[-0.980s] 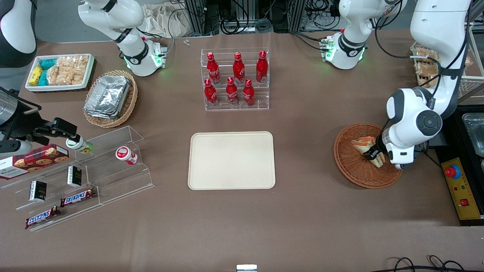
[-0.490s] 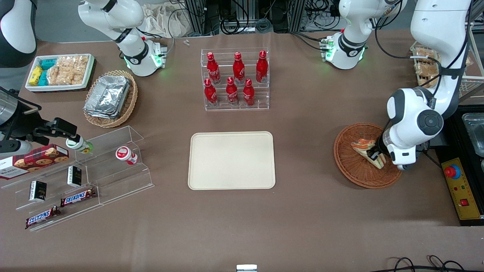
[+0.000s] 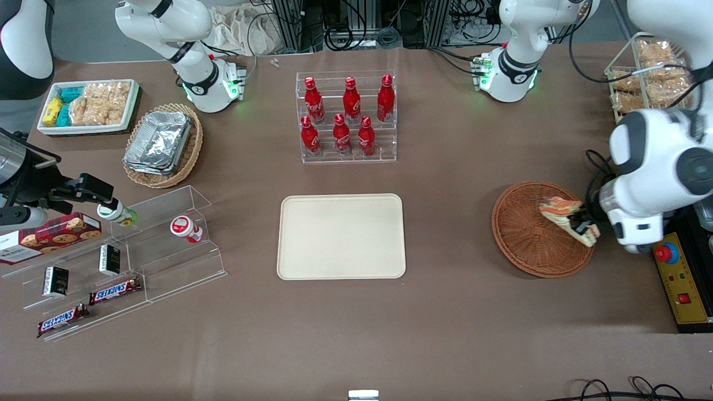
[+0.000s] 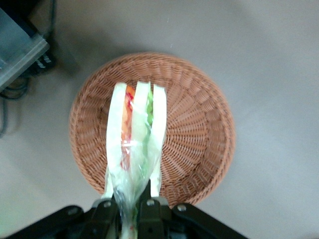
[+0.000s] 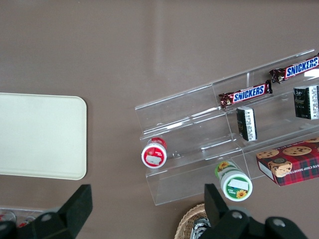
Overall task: Place sandwich from basket to tray
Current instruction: 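Close the left gripper on the sandwich and lift it from the basket, then carry the sandwich with the left gripper over the cream tray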
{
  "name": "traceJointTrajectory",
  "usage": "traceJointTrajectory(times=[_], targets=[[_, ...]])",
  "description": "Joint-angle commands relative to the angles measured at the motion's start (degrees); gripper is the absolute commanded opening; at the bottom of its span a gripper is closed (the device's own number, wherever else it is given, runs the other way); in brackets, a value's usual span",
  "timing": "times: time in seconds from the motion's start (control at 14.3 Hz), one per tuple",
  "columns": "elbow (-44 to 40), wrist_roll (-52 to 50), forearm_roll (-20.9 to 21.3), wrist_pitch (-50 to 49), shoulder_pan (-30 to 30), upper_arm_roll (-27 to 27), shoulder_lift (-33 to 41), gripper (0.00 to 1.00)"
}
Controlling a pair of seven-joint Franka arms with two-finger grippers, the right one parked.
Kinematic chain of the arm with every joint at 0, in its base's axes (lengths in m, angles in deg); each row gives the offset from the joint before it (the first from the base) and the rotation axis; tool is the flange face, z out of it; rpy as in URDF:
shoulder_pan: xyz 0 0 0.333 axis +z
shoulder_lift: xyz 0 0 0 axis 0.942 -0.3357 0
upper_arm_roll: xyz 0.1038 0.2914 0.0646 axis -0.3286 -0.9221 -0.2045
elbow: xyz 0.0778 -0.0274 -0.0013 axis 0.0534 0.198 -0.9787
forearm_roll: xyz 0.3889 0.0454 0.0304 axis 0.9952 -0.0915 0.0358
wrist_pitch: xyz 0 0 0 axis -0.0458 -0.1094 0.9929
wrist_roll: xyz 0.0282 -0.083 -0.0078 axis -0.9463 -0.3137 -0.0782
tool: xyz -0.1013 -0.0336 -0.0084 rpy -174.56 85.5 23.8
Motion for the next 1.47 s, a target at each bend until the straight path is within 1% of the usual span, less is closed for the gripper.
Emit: traceJointTrajectory(times=[0.0,0.14,0.21,0.28,0.35,0.42,0.49,0.56,0.63,0.84,0.98,1.05,1.12,1.26,1.4], targets=[[-12.9,6.9,0.2,-14.3,0.2,2.6,-1.2,0.0],[-19.1,11.4,-0.3,-18.2,0.3,6.2,-1.4,0.0],[-20.1,11.9,-0.5,-18.3,0.3,8.9,-1.5,0.0],[-20.4,12.2,-0.5,-17.9,0.3,12.3,-1.9,0.0],[-20.5,11.9,-0.3,-17.7,0.4,16.3,-3.3,0.05],[-20.5,11.6,0.0,-17.3,0.3,19.9,-4.8,0.06],[-20.5,11.6,0.0,-16.1,-0.1,21.9,-6.6,0.06],[-20.4,11.5,0.0,-12.8,-0.9,23.4,-7.8,0.06],[-19.9,11.6,0.1,-8.7,-2.8,23.8,-9.4,0.05],[-19.9,11.7,1.1,-2.8,-9.8,23.7,-17.0,0.05],[-19.8,10.2,5.0,1.2,-13.5,23.7,-22.0,0.05],[-19.8,8.7,6.1,3.2,-15.0,23.6,-24.4,0.03],[-19.7,8.1,7.3,5.3,-15.3,23.6,-26.5,0.03],[-19.5,8.3,7.6,8.3,-15.5,23.7,-29.3,0.02],[-19.5,8.5,7.9,12.5,-17.4,23.6,-31.8,0.02]])
